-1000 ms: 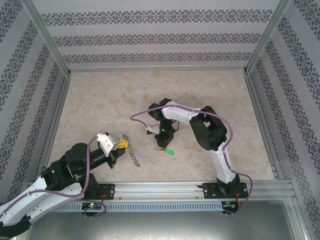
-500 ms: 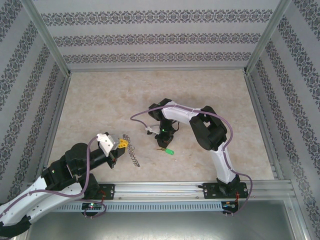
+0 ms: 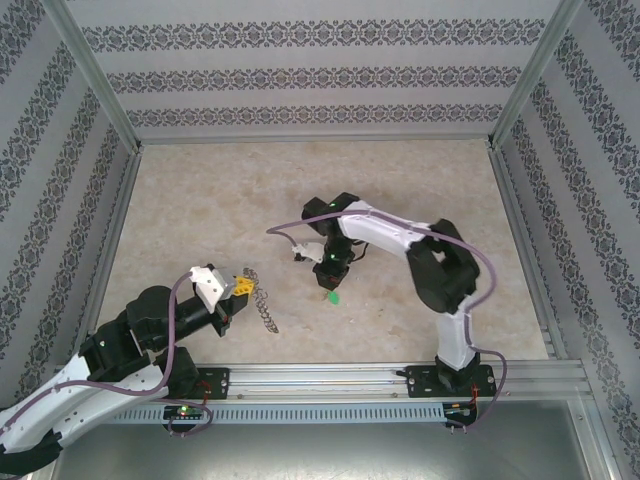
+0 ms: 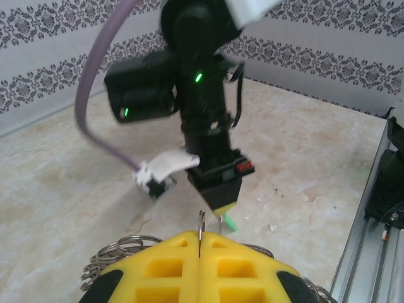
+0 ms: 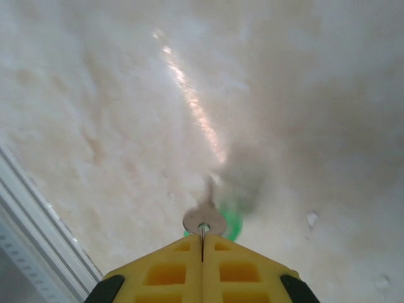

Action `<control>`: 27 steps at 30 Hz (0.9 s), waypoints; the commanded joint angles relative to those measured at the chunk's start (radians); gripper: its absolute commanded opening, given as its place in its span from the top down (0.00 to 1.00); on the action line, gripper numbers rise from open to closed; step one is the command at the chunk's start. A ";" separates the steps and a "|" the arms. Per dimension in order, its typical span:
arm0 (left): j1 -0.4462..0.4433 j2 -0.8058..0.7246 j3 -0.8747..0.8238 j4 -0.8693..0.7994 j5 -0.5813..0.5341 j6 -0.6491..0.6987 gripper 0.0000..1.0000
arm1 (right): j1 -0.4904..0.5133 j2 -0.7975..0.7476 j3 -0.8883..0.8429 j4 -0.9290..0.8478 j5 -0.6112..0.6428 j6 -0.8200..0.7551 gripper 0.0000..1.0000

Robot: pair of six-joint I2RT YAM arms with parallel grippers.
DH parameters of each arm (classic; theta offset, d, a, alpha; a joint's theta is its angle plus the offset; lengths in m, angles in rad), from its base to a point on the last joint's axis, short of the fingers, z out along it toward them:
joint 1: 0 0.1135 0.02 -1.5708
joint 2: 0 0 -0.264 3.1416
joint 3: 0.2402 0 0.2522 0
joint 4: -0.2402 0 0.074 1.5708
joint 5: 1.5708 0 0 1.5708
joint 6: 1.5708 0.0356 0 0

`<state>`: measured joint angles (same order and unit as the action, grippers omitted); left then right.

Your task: Put the keys on the keyring

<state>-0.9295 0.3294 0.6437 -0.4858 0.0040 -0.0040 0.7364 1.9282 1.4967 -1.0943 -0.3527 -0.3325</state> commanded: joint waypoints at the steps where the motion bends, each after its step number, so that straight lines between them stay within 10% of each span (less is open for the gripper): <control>1: -0.013 0.009 0.043 -0.014 -0.016 0.021 1.00 | 0.031 -0.188 -0.075 0.144 -0.046 -0.007 1.00; 16: -0.014 0.061 0.033 0.143 0.199 0.114 1.00 | 0.188 -0.822 -0.742 1.415 -0.217 0.275 1.00; 27: -0.014 0.100 0.003 0.227 0.301 0.156 1.00 | 0.272 -0.908 -0.804 1.536 -0.136 0.299 1.00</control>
<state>-0.9295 0.4301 0.6609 -0.3595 0.2665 0.1177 0.9997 1.0576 0.7158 0.3519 -0.5125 -0.0555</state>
